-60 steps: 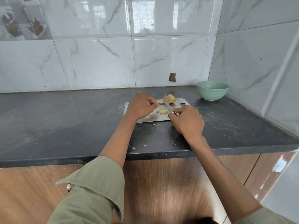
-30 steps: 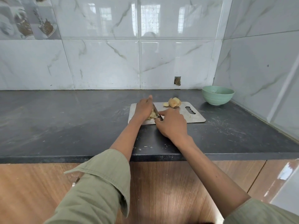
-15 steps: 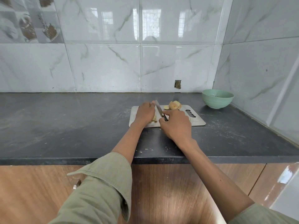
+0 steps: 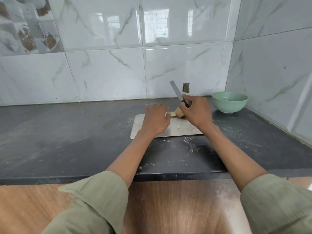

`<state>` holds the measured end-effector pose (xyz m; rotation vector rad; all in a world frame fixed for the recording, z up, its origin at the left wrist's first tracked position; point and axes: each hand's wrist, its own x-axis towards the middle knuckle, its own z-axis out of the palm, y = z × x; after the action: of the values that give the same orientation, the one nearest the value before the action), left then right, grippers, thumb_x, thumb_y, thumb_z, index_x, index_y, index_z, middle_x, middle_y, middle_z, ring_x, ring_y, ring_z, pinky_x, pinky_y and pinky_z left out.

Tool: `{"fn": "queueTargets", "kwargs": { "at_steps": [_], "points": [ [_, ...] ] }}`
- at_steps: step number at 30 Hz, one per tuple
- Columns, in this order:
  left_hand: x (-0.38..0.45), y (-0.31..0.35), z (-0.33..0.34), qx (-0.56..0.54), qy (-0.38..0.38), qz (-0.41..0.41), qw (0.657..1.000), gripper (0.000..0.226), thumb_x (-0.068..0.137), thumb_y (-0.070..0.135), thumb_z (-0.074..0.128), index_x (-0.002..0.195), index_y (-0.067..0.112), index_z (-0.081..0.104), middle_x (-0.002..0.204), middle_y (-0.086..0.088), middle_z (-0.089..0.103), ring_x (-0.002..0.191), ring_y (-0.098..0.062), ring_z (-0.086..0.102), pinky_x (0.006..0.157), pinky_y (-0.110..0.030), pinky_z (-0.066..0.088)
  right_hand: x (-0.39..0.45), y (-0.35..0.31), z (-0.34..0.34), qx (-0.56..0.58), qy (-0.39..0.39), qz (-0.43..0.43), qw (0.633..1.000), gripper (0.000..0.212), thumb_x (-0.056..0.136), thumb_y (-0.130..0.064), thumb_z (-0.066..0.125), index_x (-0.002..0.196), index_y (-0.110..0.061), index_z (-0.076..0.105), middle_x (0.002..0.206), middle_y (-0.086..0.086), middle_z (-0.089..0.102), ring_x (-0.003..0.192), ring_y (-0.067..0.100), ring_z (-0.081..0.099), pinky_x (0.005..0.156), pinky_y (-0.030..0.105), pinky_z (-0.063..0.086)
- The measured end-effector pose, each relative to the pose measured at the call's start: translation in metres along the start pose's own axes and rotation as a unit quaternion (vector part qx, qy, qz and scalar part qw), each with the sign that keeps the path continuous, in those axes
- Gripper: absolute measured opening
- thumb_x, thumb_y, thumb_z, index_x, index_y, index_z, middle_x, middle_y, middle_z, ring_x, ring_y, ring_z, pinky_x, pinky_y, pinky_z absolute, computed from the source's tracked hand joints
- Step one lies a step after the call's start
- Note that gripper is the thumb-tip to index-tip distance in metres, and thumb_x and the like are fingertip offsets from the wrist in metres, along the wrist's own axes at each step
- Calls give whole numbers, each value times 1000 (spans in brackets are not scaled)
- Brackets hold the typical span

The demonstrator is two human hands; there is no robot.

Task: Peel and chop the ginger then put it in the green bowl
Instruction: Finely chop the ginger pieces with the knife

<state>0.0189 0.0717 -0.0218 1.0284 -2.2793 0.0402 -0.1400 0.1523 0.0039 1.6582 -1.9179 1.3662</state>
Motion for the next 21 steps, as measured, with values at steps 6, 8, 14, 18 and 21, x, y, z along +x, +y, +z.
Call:
{"fn": "queueTargets", "kwargs": {
  "at_steps": [6,8,14,18,21],
  "points": [
    [27,21,5,73,-121,-31,989,33,104,26,50,132,13,60,139,-5,60,137,-26,48,123,-62,13,-2,8,2,-60,-13,6,998,19,84,-25,53,68,-16,53,54,-1,49,54,21,47,47,33,30],
    [32,21,11,79,-125,-49,988,24,100,25,54,117,15,68,123,-5,68,124,-28,56,120,-64,19,-1,11,0,-52,-2,24,998,20,85,-24,54,66,-17,50,54,-4,47,52,16,44,46,33,24],
    [37,25,12,108,-99,-45,988,18,97,28,61,85,17,69,100,-4,74,100,-25,62,102,-50,31,1,13,-3,-47,15,43,998,19,87,-21,54,69,-15,54,55,-4,49,51,14,43,46,32,22],
    [36,23,11,94,-82,-36,992,22,94,25,60,84,11,73,90,-3,75,93,-24,63,92,-46,29,2,14,-3,-43,15,47,998,20,85,-21,53,67,-14,51,55,-2,49,51,16,43,46,32,23],
    [26,20,3,45,-59,-36,997,19,91,22,53,84,15,69,81,1,71,90,-21,62,97,-44,31,2,13,-1,-44,5,33,999,20,83,-23,52,67,-12,51,53,1,46,51,22,42,46,33,25]
  ]
}}
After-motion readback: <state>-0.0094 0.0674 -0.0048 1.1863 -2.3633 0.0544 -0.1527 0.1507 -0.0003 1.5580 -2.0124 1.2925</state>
